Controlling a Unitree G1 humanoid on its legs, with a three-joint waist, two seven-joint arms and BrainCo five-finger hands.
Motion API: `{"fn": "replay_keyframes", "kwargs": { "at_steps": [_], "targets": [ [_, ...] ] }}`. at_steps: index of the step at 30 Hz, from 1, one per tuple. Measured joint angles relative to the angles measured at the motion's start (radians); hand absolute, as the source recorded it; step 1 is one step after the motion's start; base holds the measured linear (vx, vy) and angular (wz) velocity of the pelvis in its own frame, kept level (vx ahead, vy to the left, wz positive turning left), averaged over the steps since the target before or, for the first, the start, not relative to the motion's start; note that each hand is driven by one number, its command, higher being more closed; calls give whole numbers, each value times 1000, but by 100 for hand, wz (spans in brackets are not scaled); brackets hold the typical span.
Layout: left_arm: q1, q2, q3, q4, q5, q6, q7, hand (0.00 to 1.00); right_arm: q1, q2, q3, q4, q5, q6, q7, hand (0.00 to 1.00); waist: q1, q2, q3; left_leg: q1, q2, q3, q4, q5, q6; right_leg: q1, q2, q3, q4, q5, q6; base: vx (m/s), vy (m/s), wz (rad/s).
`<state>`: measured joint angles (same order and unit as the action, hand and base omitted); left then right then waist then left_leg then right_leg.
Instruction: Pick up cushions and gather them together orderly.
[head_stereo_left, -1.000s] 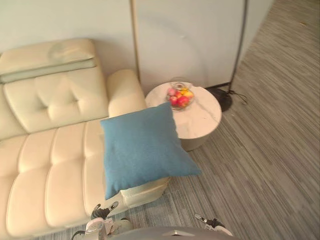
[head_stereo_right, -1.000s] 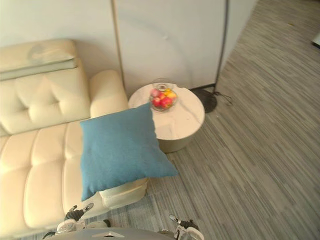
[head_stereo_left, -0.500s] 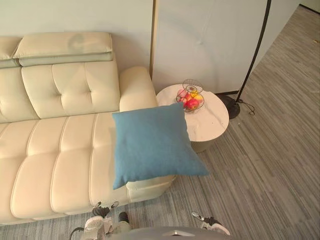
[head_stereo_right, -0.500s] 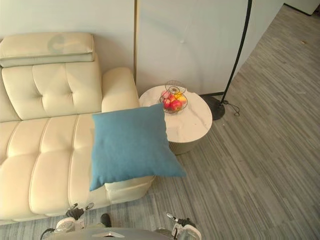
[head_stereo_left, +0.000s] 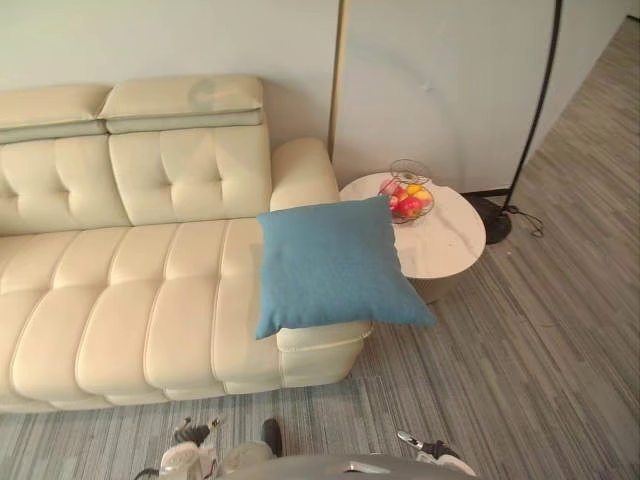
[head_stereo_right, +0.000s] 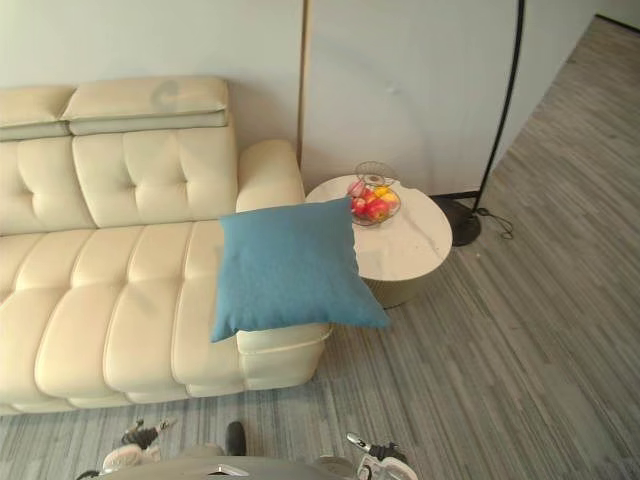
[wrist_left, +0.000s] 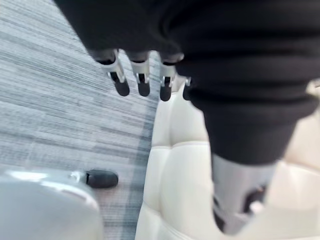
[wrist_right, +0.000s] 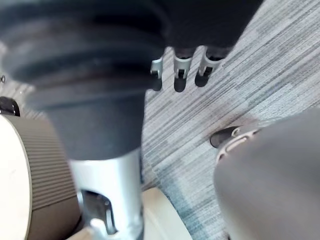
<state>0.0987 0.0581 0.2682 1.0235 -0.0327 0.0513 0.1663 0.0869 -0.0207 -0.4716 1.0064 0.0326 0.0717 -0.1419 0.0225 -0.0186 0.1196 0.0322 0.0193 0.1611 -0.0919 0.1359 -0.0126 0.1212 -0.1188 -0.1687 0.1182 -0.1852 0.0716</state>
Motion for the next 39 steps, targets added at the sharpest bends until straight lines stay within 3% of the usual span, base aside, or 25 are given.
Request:
{"fn": "replay_keyframes", "kwargs": {
  "at_steps": [3, 5, 17, 18, 39],
  "targets": [
    [19, 32, -4, 26, 0, 7, 1, 0, 13, 11, 0, 32, 0, 0, 0, 0, 3, -32, -8, -3, -14, 0, 0, -8, 11, 3, -2, 18, -14, 9, 0, 27, 17, 2],
    [29, 38, -11, 33, 0, 8, 1, 0, 18, 13, 0, 36, 0, 1, -1, 0, 1, -37, -10, 0, -21, -3, 0, -11, 15, 13, -4, 22, -24, 17, 4, 34, 29, 7],
    [37, 43, -56, 48, 17, 7, 1, 0, 19, 0, -1, 64, 0, 1, -1, 0, -10, -25, -9, 25, -39, -22, 0, -21, 13, 50, -14, 21, -34, 31, 15, 13, -6, 5],
    [35, 47, -75, 56, 18, 6, -1, 0, -1, -6, -1, 76, -1, 1, -12, 0, -22, -35, 5, 58, -44, 4, 0, -57, -5, 88, -14, 42, -72, 34, 21, 0, 0, 0],
    [27, 46, -68, 55, 14, 6, -2, 0, -11, -6, -2, 75, 0, 2, -12, 0, -21, -34, 16, 52, -39, 6, 0, -59, -7, 87, -15, 27, -75, 34, 20, 0, 0, 1]
  ]
}}
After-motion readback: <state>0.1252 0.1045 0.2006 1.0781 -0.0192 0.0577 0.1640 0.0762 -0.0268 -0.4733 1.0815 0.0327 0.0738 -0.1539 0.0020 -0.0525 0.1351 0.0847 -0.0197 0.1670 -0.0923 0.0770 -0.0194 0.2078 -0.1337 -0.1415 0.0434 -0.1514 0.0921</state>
